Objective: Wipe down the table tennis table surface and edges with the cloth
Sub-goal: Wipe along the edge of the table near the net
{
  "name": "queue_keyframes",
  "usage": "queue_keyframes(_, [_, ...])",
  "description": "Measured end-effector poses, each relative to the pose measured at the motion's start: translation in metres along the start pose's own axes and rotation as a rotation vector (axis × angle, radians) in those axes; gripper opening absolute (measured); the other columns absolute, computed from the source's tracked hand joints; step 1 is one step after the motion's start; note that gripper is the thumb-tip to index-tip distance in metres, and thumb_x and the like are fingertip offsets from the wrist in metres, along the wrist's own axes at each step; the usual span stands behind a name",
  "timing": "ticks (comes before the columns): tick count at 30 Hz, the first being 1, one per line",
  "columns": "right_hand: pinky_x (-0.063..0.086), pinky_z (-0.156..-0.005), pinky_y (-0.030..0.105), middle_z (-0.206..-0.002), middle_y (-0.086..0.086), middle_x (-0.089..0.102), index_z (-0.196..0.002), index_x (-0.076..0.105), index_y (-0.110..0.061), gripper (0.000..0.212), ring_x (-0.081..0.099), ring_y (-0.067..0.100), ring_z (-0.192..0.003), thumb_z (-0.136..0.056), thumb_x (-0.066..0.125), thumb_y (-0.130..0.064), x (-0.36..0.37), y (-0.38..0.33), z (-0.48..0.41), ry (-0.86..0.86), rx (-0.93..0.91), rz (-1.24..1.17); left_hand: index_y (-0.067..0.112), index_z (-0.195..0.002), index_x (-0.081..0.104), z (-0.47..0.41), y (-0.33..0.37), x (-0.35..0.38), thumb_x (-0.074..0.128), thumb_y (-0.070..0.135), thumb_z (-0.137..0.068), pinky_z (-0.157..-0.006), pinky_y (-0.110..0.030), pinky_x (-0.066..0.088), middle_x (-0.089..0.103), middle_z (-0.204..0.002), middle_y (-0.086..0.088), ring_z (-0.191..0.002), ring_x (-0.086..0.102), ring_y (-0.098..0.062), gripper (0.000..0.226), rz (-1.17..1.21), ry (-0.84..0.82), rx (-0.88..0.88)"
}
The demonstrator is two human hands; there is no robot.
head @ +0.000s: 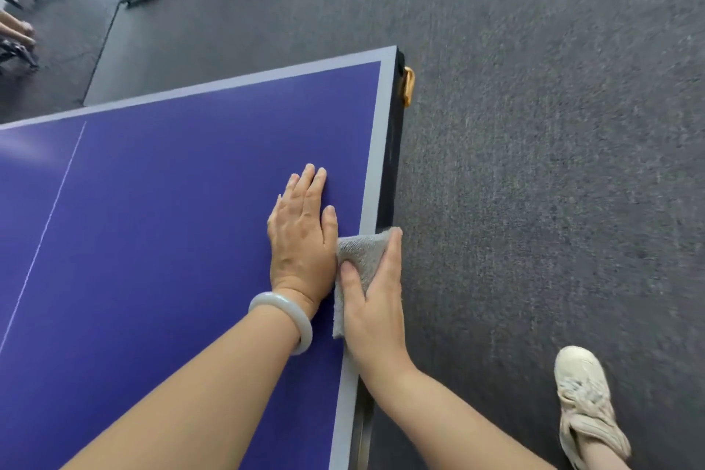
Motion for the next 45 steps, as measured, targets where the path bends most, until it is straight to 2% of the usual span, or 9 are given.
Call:
queue_keyframes(5, [0.016, -0.123, 0.040, -0.166, 0.001, 0.011, -0.158, 0.006, -0.014, 0.075, 0.010, 0.012, -0.152, -0.101, 0.050, -0.033, -0.016, -0.028, -0.108, 0.094, 0.002, -0.039, 0.027, -0.153, 0.028, 0.000, -0.001, -0.001, 0.028, 0.033, -0.099, -0.123, -0.045, 0.014, 0.022, -0.161, 0.011, -0.150, 0.011, -0.008, 0.055, 0.006, -0.005, 0.013])
queue_keyframes(12, [0.014, -0.124, 0.039, -0.166, 0.000, 0.007, -0.157, 0.004, -0.017, 0.077, 0.007, 0.008, -0.152, -0.097, 0.050, -0.031, -0.006, -0.030, -0.065, 0.076, -0.206, -0.020, 0.024, -0.153, 0.028, -0.005, 0.002, 0.000, 0.029, 0.030, -0.098, -0.122, -0.044, 0.014, 0.022, -0.161, 0.009, -0.150, 0.010, -0.010, 0.055, -0.020, -0.018, 0.009])
queue_keyframes(15, [0.012, -0.123, 0.037, -0.166, 0.003, 0.010, -0.158, 0.005, -0.014, 0.077, 0.010, 0.014, -0.152, -0.099, 0.055, -0.027, -0.010, -0.041, -0.102, 0.093, -0.141, 0.027, 0.025, -0.153, 0.028, -0.003, 0.001, -0.001, 0.029, 0.030, -0.098, -0.122, -0.042, 0.013, 0.021, -0.161, 0.010, -0.150, 0.010, -0.010, 0.055, -0.020, -0.024, 0.000])
queue_keyframes(19, [0.021, -0.121, 0.042, -0.162, 0.008, 0.023, -0.157, 0.012, -0.012, 0.074, 0.022, 0.019, -0.150, -0.099, 0.054, -0.032, -0.023, -0.068, -0.181, 0.102, -0.033, -0.056, 0.024, -0.153, 0.029, -0.003, 0.002, -0.001, 0.027, 0.030, -0.098, -0.121, -0.043, 0.016, 0.021, -0.161, 0.009, -0.150, 0.012, -0.011, 0.056, -0.035, -0.021, -0.001])
queue_keyframes(26, [0.015, -0.123, 0.039, -0.166, 0.004, 0.011, -0.158, 0.006, -0.013, 0.074, 0.012, 0.016, -0.152, -0.101, 0.052, -0.029, -0.017, -0.058, -0.123, 0.132, -0.184, 0.077, 0.025, -0.153, 0.027, -0.004, 0.003, 0.000, 0.028, 0.030, -0.097, -0.121, -0.042, 0.014, 0.020, -0.161, 0.010, -0.150, 0.010, -0.011, 0.056, -0.034, -0.020, 0.000])
queue_keyframes(33, [0.004, -0.123, 0.034, -0.166, 0.010, 0.005, -0.156, 0.004, -0.004, 0.073, 0.003, 0.021, -0.153, -0.102, 0.050, -0.018, -0.028, -0.114, -0.222, 0.144, -0.227, 0.202, 0.025, -0.153, 0.028, -0.004, 0.003, -0.001, 0.027, 0.029, -0.097, -0.122, -0.040, 0.013, 0.021, -0.161, 0.010, -0.150, 0.012, -0.011, 0.056, -0.041, -0.028, -0.010])
queue_keyframes(36, [0.007, -0.123, 0.037, -0.166, 0.008, 0.008, -0.157, 0.005, -0.007, 0.074, 0.007, 0.019, -0.153, -0.101, 0.052, -0.020, -0.031, -0.114, -0.223, 0.133, -0.223, 0.167, 0.024, -0.153, 0.029, -0.003, 0.003, 0.000, 0.027, 0.029, -0.097, -0.122, -0.040, 0.013, 0.021, -0.161, 0.009, -0.150, 0.013, -0.012, 0.056, -0.051, -0.024, -0.009])
queue_keyframes(41, [0.016, -0.123, 0.043, -0.166, 0.002, 0.010, -0.158, 0.005, -0.014, 0.076, 0.010, 0.014, -0.152, -0.101, 0.053, -0.026, -0.020, -0.066, -0.139, 0.094, -0.214, 0.078, 0.023, -0.153, 0.030, -0.003, 0.004, -0.001, 0.034, 0.024, -0.100, -0.121, -0.043, 0.014, 0.022, -0.161, 0.008, -0.150, 0.013, -0.013, 0.053, -0.031, -0.024, -0.002])
queue_keyframes(45, [0.011, -0.124, 0.039, -0.166, 0.008, 0.007, -0.157, 0.003, -0.007, 0.076, 0.006, 0.018, -0.153, -0.101, 0.053, -0.020, -0.020, -0.080, -0.166, 0.094, -0.224, 0.140, 0.023, -0.152, 0.030, -0.004, 0.004, -0.002, 0.029, 0.029, -0.097, -0.121, -0.040, 0.015, 0.022, -0.161, 0.010, -0.150, 0.013, -0.013, 0.056, -0.043, -0.022, -0.009])
Point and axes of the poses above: each hand's wrist, its own z-axis away from the middle knuckle, its own x-axis out of the palm, y = z × x, the point moved 9 cm from there along -z, towards the middle knuckle
